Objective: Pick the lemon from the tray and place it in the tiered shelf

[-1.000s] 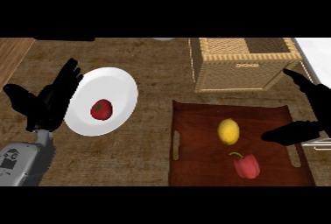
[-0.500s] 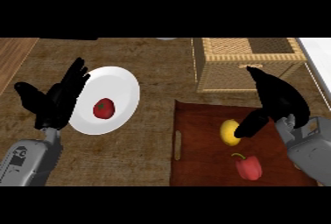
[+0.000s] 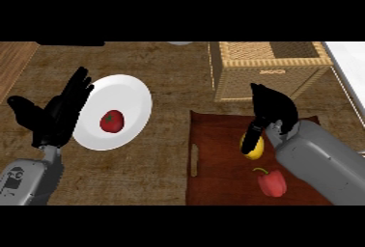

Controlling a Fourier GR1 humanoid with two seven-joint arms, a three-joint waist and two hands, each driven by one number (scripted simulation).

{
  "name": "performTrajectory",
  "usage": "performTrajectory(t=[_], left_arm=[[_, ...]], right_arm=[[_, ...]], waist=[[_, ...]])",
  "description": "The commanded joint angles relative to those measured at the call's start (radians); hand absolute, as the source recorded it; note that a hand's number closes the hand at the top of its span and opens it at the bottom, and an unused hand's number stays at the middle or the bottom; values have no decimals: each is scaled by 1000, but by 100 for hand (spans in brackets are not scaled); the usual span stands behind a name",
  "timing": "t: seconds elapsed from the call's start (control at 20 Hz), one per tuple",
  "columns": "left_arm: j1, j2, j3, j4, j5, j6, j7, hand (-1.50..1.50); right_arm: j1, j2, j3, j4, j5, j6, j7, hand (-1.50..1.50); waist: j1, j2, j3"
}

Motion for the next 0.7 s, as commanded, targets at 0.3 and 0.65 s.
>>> performTrajectory(t=[0.3,0.65], left_arm=[[-50,-7,30,75,-15,6,-7,0],[-12,-4,35,-4,-15,11,27,0]], right_arm=[[-11,127,83,125,44,55,232,-150],[-22,130,43,122,40,101,249,-150]], waist=[[-33,2,2],[-33,-5,2]])
